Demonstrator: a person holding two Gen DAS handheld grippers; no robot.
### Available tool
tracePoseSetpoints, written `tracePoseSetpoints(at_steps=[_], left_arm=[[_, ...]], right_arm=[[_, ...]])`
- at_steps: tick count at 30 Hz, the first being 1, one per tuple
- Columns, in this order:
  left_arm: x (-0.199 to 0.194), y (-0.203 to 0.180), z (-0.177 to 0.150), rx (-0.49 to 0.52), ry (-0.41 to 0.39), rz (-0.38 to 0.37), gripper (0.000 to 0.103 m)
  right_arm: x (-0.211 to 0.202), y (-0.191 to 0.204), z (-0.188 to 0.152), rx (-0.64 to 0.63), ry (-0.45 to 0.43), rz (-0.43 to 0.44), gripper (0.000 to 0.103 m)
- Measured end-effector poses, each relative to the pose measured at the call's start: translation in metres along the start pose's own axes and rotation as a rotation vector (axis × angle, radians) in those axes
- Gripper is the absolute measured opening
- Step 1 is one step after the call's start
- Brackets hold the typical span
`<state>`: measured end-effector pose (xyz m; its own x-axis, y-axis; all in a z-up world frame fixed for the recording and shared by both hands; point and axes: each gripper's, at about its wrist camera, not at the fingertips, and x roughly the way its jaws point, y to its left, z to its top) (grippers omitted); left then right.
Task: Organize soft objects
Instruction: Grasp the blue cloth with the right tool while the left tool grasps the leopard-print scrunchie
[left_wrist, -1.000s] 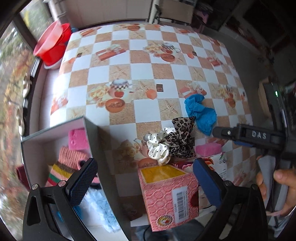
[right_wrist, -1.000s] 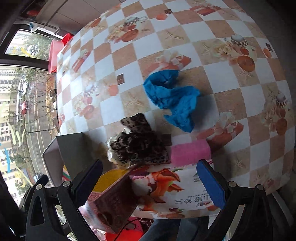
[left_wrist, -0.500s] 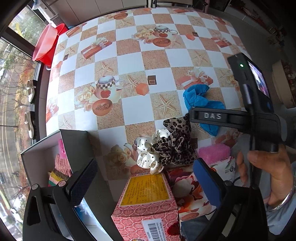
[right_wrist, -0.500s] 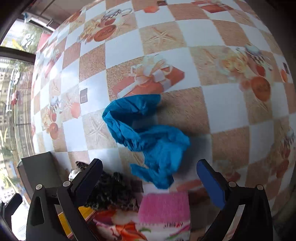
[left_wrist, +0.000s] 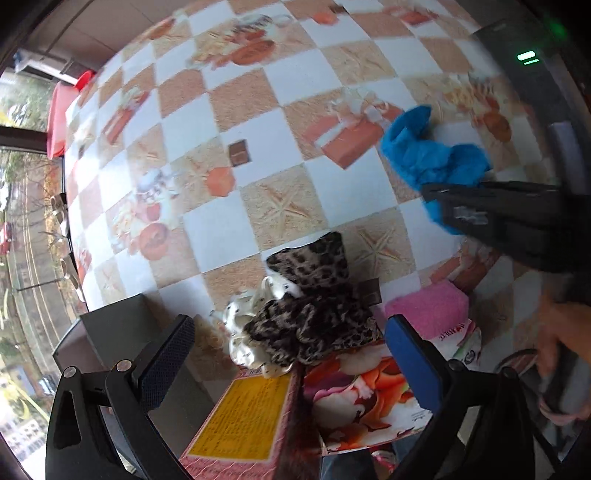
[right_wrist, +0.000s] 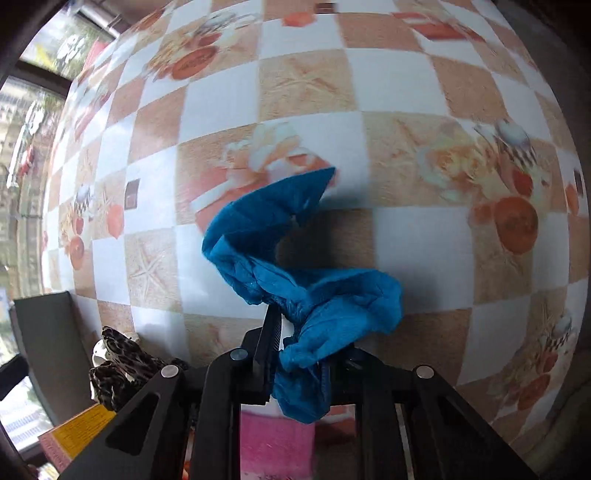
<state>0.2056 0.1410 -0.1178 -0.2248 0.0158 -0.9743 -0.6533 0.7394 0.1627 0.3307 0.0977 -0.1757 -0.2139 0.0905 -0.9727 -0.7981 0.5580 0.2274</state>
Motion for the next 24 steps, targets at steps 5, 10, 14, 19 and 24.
tracePoseSetpoints(at_steps=[5,10,14,19,24], left_arm=[[0.037,-0.020,0.016,0.044,0.107,0.061,0.094],[0.050,-0.028,0.019,0.043,0.154,-0.027,0.019],[0.032,-0.025,0.020,0.034,0.078,-0.083,0.014],[-0.009,-0.006,0.028,-0.072,-0.076,-0.204,0.014],[-0.043,0.001,0.031,-0.079,-0.168,-0.209,0.014]], right_arm=[[-0.020,-0.046,-0.013,0.077,-0.007,0.056,0.019],[-0.034,-0.080,-0.036,0.140,-0.015,0.106,0.020],[-0.044,-0.096,-0.047,0.184,-0.027,0.150,0.020],[-0.053,-0.103,-0.053,0.204,-0.052,0.178,0.020],[-0.060,-0.090,-0.061,0.210,-0.067,0.185,0.020]])
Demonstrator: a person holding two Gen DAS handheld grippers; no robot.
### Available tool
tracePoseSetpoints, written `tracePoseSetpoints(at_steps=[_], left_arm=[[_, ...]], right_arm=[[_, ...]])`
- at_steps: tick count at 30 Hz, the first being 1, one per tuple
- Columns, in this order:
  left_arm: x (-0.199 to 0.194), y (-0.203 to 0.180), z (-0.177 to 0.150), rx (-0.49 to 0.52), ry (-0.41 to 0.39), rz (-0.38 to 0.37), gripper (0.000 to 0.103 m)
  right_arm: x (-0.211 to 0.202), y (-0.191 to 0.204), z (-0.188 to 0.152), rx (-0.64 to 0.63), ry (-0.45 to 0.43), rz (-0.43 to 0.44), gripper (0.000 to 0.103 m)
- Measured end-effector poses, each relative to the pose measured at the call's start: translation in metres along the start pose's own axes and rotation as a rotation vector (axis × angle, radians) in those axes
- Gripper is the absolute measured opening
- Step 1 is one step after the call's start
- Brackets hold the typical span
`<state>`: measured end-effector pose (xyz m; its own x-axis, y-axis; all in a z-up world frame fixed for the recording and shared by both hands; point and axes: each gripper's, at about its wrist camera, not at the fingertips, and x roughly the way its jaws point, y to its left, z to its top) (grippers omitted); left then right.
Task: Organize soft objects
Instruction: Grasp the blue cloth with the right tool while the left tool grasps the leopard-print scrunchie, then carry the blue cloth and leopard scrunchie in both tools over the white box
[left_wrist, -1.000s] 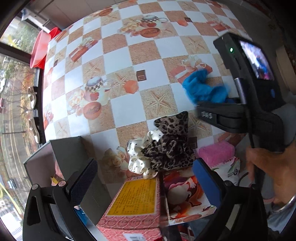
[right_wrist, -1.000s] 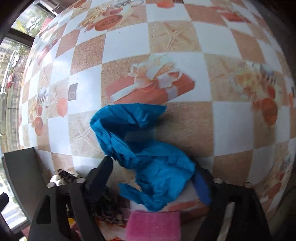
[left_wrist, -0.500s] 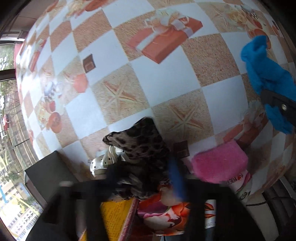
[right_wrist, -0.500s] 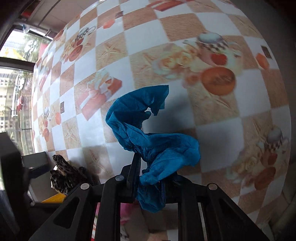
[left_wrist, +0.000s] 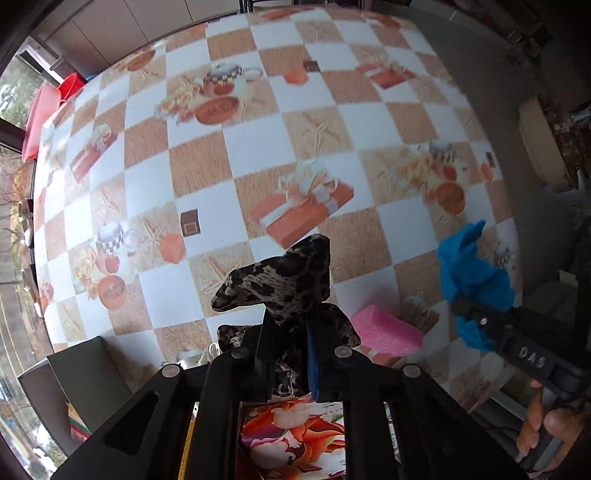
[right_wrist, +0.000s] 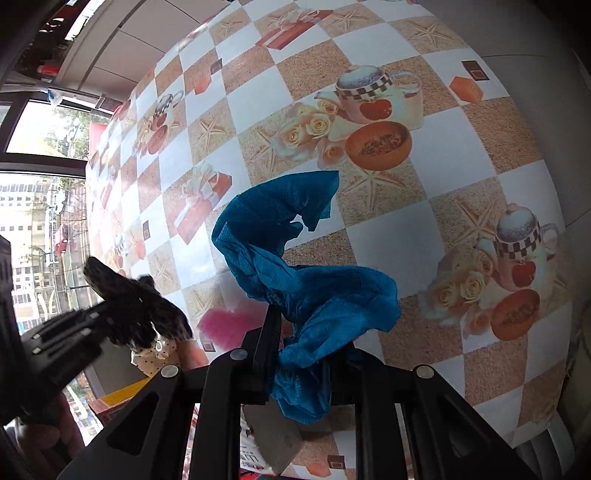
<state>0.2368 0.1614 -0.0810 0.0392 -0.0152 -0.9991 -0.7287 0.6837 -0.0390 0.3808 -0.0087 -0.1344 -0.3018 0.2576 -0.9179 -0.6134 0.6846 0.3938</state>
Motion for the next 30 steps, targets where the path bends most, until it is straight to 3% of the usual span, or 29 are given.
tracePoseSetpoints(at_steps=[12,20,30], left_arm=[[-0.023,-0.025,-0.034,0.049,-0.034,-0.051,0.014],[-0.043,-0.047,-0.082,0.131,-0.056,-0.091,0.014],[-0.047,-0.058,-0.150,0.244,-0.030,-0.153,0.014]], right_arm=[[-0.016,-0.009,-0.019,-0.006,-0.021,-0.040,0.020],[-0.027,-0.029,-0.043,0.013,-0.007,-0.068,0.020],[-0.032,-0.034,-0.104,0.034,0.018,-0.108,0.020]])
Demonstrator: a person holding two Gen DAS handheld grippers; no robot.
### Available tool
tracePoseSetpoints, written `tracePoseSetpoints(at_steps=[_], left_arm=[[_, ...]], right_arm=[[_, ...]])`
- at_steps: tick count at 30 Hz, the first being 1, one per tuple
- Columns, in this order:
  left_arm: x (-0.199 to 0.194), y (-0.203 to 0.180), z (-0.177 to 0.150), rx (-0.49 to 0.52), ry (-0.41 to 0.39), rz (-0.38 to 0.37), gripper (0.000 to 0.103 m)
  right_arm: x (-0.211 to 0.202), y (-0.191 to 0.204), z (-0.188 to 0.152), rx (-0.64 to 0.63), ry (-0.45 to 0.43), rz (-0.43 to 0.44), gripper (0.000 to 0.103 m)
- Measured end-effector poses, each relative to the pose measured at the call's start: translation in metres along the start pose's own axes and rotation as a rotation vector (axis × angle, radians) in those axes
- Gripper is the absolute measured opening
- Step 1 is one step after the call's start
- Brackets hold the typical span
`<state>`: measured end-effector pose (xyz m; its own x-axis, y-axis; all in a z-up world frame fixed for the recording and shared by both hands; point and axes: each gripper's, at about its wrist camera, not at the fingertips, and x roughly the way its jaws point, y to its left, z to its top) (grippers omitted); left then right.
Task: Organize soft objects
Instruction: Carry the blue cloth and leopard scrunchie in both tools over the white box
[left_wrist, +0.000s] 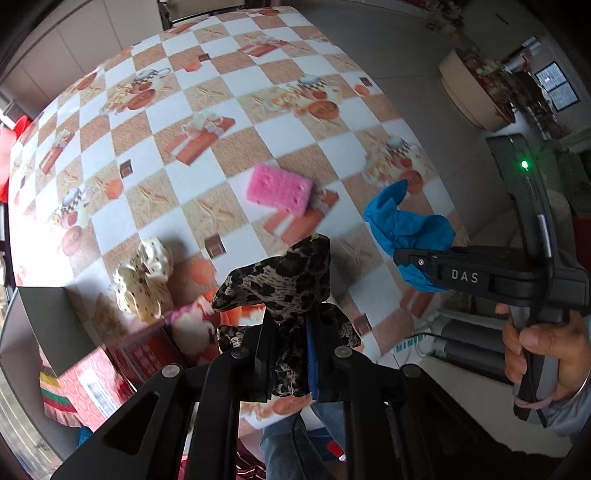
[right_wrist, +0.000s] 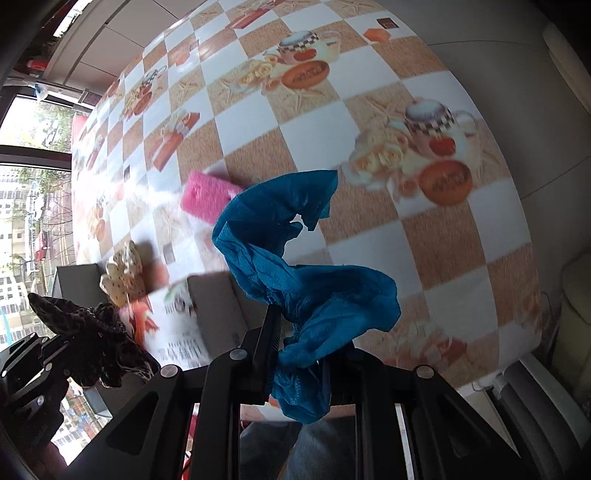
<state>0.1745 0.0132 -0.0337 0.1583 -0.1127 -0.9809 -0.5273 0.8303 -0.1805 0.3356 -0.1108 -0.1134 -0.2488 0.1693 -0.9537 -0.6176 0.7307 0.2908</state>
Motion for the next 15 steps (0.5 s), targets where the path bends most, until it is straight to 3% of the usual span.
tracePoseSetpoints(at_steps=[8,15], left_arm=[[-0.004,-0.008,-0.055,0.067,0.014,-0.043,0.014],[-0.017,0.011,-0.105,0.081,0.000,-0.057,0.014]], right_arm=[[0.002,0.029,-0.057,-0.026,0.016,-0.034,0.020],[0.006,0.071,-0.104,-0.078,0.033,-0.038,0.020]])
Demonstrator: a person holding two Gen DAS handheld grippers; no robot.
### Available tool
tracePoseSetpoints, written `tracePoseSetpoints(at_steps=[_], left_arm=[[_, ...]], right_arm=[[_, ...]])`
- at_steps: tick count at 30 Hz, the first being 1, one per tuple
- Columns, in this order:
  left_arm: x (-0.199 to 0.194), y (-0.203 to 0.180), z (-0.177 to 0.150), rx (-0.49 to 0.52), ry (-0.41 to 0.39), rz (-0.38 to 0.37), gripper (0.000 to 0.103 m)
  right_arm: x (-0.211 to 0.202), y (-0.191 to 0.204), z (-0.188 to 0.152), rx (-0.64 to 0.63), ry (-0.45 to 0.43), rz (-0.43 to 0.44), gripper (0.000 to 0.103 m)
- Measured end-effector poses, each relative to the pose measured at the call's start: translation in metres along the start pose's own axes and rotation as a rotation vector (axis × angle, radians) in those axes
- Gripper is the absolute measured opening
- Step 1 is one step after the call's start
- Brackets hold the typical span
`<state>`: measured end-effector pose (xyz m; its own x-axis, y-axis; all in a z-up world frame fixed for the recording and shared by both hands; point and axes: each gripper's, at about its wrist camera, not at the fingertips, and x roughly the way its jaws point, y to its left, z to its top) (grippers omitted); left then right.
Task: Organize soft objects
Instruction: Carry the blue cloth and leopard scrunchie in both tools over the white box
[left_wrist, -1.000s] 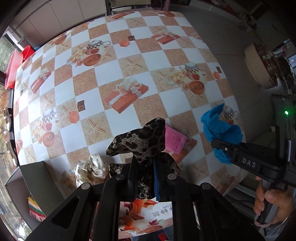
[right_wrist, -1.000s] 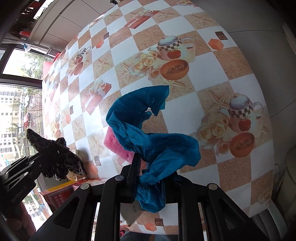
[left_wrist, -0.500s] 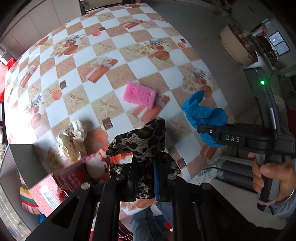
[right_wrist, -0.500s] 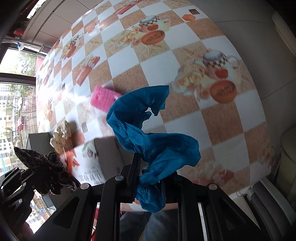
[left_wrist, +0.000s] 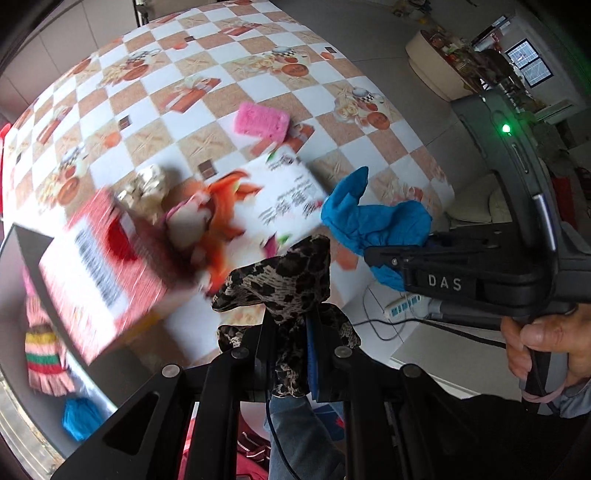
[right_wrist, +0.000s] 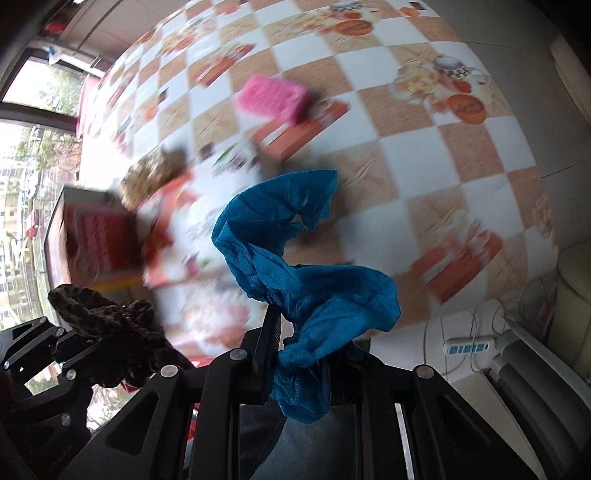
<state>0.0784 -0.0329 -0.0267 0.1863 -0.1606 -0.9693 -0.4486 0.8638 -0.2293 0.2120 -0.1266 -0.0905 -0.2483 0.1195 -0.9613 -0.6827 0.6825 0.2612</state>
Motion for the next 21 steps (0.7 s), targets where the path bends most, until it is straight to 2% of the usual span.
tracePoseSetpoints(at_steps=[7,21], left_arm=[[-0.023,0.034,-0.044,-0.086,-0.061,0.021,0.014],[-0.062,0.104,-0.109,-0.293,-0.165,0.034,0.014]], right_arm=[[0.010,0.056,-0.032,-0.093,0.027,0.000,0.020],[0.021,0.161,-0.067,-0.359,0.052,-0.022,0.020]])
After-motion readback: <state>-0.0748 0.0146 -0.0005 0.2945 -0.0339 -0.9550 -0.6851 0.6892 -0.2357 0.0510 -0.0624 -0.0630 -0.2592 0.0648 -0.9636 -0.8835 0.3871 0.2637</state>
